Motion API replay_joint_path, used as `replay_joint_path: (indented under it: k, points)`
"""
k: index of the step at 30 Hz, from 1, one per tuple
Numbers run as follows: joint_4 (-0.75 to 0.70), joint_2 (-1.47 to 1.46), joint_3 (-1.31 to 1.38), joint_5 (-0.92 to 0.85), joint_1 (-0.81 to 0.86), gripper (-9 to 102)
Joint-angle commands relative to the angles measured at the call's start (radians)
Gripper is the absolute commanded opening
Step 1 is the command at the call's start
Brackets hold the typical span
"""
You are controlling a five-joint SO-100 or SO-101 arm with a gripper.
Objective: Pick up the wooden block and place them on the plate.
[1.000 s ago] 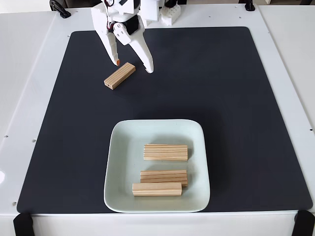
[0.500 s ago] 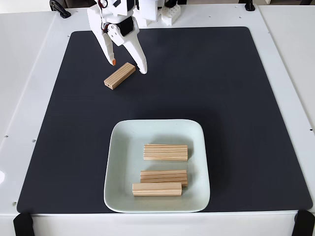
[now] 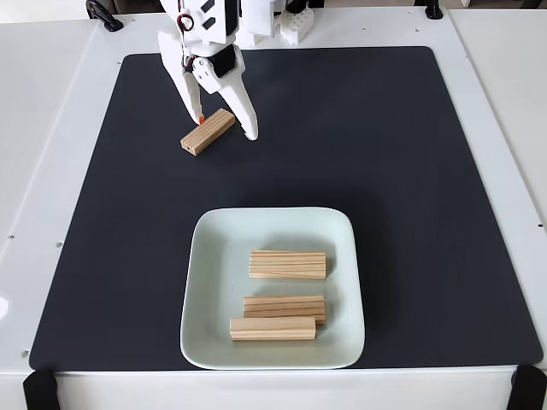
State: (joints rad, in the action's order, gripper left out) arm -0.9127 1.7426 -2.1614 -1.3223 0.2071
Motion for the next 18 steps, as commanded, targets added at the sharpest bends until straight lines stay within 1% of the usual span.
replay_joint_path:
  k: [1, 15, 18]
  points:
    - [0.011, -0.017, 0.012, 0.002, 0.000, 42]
    - [0.012, -0.058, 0.018, 0.006, -0.012, 42]
    - [0.012, -0.058, 0.020, 0.035, -0.015, 42]
